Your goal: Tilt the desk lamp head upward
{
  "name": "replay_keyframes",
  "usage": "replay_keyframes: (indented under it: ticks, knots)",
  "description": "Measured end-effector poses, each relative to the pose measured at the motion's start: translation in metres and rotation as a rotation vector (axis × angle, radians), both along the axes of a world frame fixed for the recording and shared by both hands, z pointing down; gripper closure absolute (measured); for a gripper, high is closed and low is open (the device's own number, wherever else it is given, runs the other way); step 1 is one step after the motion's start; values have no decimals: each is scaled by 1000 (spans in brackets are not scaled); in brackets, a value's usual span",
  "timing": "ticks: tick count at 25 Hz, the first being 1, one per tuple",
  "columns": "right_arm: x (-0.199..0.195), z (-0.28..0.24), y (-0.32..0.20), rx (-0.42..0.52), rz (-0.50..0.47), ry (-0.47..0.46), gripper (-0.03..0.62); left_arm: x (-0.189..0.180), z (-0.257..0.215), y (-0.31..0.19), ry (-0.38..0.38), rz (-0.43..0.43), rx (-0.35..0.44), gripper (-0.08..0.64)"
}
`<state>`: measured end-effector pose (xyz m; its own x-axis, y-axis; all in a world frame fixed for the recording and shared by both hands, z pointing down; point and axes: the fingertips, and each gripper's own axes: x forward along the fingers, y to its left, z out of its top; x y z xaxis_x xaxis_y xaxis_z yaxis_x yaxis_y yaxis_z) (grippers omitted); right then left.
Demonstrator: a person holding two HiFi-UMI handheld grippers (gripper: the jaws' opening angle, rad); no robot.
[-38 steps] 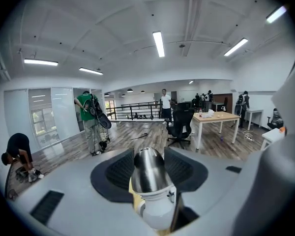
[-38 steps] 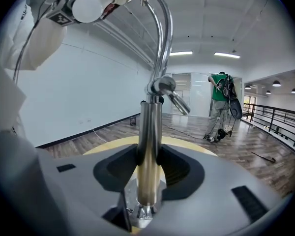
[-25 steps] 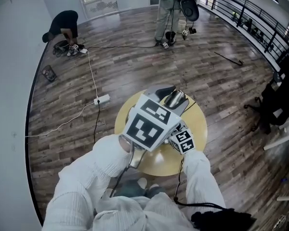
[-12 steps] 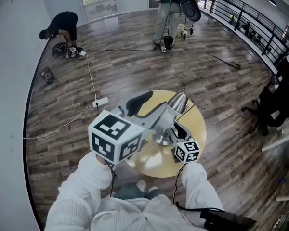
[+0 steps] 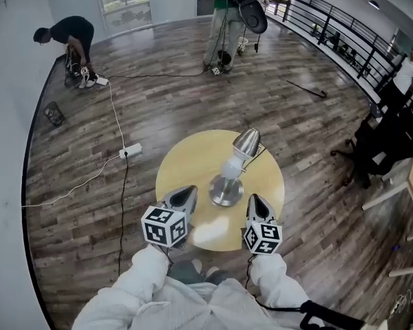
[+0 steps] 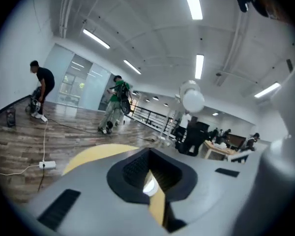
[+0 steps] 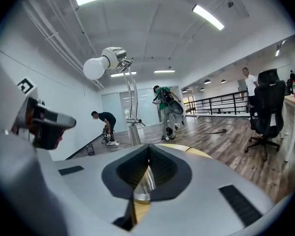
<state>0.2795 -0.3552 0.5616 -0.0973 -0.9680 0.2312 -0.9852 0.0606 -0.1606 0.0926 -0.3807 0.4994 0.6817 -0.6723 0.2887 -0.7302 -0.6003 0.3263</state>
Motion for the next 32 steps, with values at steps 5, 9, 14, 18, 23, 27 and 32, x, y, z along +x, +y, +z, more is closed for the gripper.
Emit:
replay_keyframes:
  ticks: [5,9,14,18,23,27,32]
  knots:
    - [-16,0,9,-32,-3,1,578,47,71,37,-99,108,-71,559]
    - [-18,-2,21,-33,-7,-13,578,55,86,48,-157,98,-77,560]
    - [-13,-10,42,-20,-3,-37,578,44,67,53,-143,18,-40,560]
    - [-18,-11,61,-13,10,-52,578,42,53,72,-107,25,-27,560]
    - [-38,-19,89,2,46,-64,578,34,42,97,-108,83,0,560]
    - [-60,-23,111,5,103,-69,578,16,37,118,-116,140,19,560]
    - [-95,-23,149,23,164,-93,578,-17,39,145,-108,172,8,560]
